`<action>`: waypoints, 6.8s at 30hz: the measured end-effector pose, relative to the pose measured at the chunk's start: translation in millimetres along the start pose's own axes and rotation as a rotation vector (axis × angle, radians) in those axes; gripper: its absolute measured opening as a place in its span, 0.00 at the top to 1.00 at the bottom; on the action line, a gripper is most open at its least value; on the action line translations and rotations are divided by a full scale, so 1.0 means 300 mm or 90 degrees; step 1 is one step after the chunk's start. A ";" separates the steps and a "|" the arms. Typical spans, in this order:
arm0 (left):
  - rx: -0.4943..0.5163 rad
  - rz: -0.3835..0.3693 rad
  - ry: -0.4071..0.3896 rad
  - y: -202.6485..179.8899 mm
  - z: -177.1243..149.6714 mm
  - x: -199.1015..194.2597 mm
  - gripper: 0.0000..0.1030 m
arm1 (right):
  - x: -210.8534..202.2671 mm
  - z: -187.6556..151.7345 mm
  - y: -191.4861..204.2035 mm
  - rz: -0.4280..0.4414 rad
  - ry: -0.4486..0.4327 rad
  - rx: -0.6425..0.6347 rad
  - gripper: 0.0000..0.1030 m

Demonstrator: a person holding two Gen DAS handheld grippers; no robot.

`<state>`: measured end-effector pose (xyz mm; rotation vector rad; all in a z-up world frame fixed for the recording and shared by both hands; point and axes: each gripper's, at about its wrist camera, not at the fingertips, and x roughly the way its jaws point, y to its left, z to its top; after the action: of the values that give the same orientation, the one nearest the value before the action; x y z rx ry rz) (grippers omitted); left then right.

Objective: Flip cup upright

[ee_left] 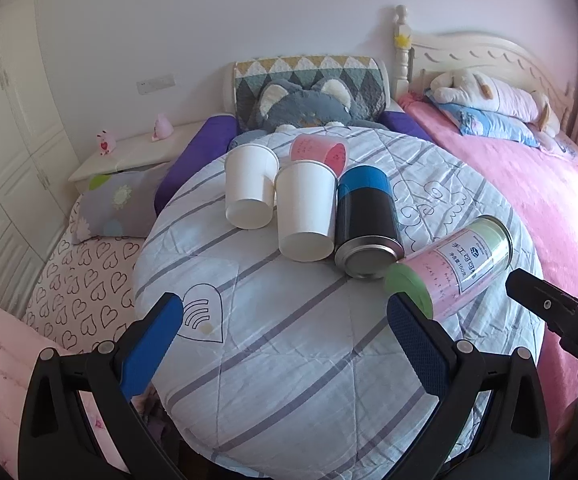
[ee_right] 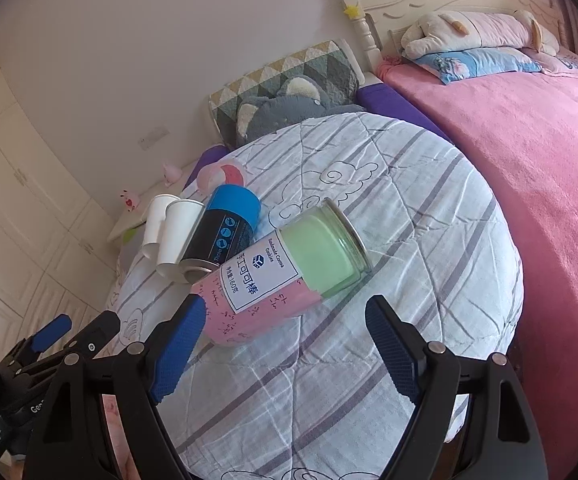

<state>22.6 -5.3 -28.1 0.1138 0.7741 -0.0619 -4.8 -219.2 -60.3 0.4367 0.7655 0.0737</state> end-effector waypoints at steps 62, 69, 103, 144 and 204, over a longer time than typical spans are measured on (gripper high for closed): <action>0.052 0.028 0.008 -0.069 0.085 0.162 0.00 | 0.395 0.128 -0.180 0.171 0.140 0.317 0.26; 0.049 0.022 0.021 -0.073 0.081 0.182 0.00 | 0.449 0.221 -0.172 0.191 0.227 0.228 0.26; 0.068 -0.043 0.043 -0.331 0.077 0.102 0.00 | 0.621 0.283 -0.074 0.208 0.417 0.016 0.20; -0.057 -0.105 0.207 -0.544 0.133 0.372 0.27 | 0.125 0.175 -0.435 0.147 0.143 0.023 0.19; -0.086 -0.179 0.033 -0.415 0.209 0.235 0.28 | 0.351 0.141 -0.056 0.338 0.033 -0.305 0.19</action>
<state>104.2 -137.6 -42.9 -0.1222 0.8398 -0.2734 98.8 -226.3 -109.0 0.1688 0.6400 0.7520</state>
